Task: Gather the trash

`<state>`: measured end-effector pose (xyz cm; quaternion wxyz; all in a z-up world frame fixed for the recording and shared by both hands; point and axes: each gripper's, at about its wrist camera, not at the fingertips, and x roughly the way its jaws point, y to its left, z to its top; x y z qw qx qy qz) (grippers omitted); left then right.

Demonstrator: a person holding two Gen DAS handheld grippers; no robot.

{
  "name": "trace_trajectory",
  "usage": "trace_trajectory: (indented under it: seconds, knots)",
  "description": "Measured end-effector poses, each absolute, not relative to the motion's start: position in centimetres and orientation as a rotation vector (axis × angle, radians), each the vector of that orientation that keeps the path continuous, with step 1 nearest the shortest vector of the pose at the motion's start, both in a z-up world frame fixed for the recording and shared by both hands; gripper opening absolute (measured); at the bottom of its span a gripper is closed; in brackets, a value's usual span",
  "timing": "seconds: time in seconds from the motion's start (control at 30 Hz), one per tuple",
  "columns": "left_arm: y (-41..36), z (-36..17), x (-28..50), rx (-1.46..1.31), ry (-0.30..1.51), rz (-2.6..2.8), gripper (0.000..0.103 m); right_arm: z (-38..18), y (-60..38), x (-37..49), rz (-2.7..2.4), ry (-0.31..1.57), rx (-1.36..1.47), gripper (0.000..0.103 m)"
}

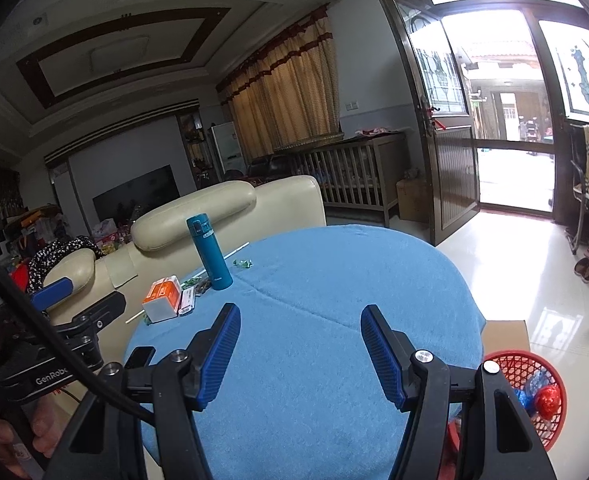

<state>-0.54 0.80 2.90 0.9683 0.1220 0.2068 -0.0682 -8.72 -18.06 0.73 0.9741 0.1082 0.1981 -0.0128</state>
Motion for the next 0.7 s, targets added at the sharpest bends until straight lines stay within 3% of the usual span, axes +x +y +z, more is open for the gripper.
trace_trajectory:
  seconds: [0.7]
  knots:
    - [1.58, 3.52, -0.59, 0.231, 0.399, -0.107, 0.091, 1.40, -17.51, -8.74, -0.047, 0.374, 0.178, 0.067]
